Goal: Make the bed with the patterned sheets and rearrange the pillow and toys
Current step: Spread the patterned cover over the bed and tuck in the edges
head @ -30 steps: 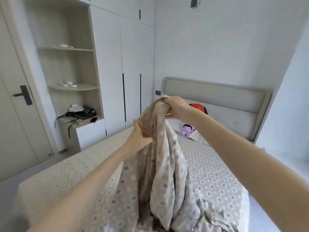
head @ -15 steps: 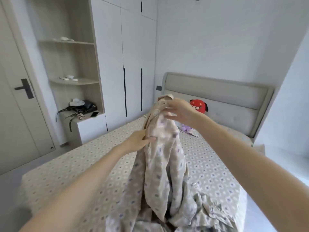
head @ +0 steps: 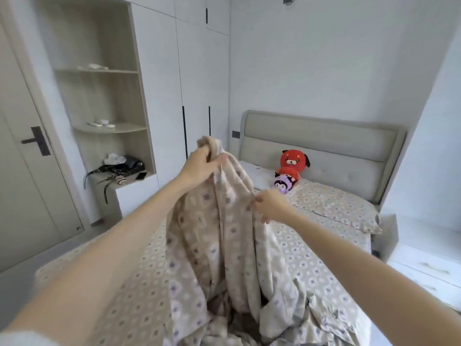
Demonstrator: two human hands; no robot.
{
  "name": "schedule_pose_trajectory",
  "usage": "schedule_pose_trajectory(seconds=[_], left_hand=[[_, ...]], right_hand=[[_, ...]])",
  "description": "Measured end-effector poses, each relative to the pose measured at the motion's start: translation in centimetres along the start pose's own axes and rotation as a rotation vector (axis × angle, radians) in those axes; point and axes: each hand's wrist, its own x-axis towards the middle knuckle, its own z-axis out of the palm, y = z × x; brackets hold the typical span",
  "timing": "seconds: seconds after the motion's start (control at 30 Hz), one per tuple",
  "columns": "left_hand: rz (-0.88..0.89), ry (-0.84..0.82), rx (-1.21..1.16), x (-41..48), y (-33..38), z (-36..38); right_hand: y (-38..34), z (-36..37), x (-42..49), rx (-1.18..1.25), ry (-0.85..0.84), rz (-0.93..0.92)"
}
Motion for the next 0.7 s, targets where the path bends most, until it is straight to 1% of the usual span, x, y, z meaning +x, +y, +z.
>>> schedule_pose_trajectory(seconds=[0.07, 0.13, 0.23, 0.27, 0.3, 0.33, 0.37, 0.4, 0.43, 0.5, 0.53, 0.57, 0.6, 0.67, 0.7], left_hand=[[0.031, 0.006, 0.118, 0.3, -0.4, -0.9], [0.029, 0.017, 0.132, 0.5, -0.8, -1.7], [-0.078, 0.050, -0.097, 0.7, -1.0, -3.1], [-0.123, 0.030, -0.166, 0.6, -1.0, -3.4], [-0.174, -0.030, -0.233, 0.5, -1.0, -3.7], [-0.231, -0.125, -0.311, 0.3, -1.0, -3.9], [-0.285, -0.226, -0.397, 0.1, -1.0, -4.0], [-0.331, -0.304, -0.480, -0.1, -1.0, -4.1], [-0.363, -0.338, -0.554, -0.2, -0.9, -4.0], [-0.392, -0.289, -0.725, -0.2, -0.7, -3.6], [-0.409, -0.238, -0.820, -0.2, -0.6, -3.2], [-0.439, -0.189, -0.896, -0.2, -0.5, -2.8], [-0.469, -0.151, -0.923, -0.1, -0.5, -2.4], [-0.493, -0.133, -0.872, 0.1, -0.5, -1.9], [-0.482, -0.151, -0.843, 0.2, -0.5, -1.7]], right_hand=[[-0.3, -2.1, 0.8, 0.036, 0.100, 0.006], [-0.6, -4.1, 1.7, 0.134, 0.235, 0.007], [-1.5, -6.6, 3.0, 0.387, 0.502, 0.037], [-1.8, -7.1, 3.4, 0.466, 0.590, 0.065], [-2.1, -7.4, 4.0, 0.514, 0.651, 0.099], [-2.2, -7.5, 4.4, 0.545, 0.663, 0.127], [-2.3, -7.4, 4.9, 0.579, 0.616, 0.127], [-2.3, -7.0, 5.2, 0.607, 0.510, 0.109], [-2.1, -6.6, 5.4, 0.601, 0.375, 0.080], [-1.6, -5.1, 5.2, 0.496, 0.138, 0.043], [-1.5, -4.2, 4.8, 0.459, 0.066, 0.030], [-1.5, -3.3, 4.4, 0.441, 0.026, 0.019], [-1.5, -2.5, 3.9, 0.432, 0.024, 0.006], [-1.6, -1.2, 2.9, 0.439, 0.062, -0.024], [-1.4, -0.7, 2.5, 0.455, 0.036, -0.050]])
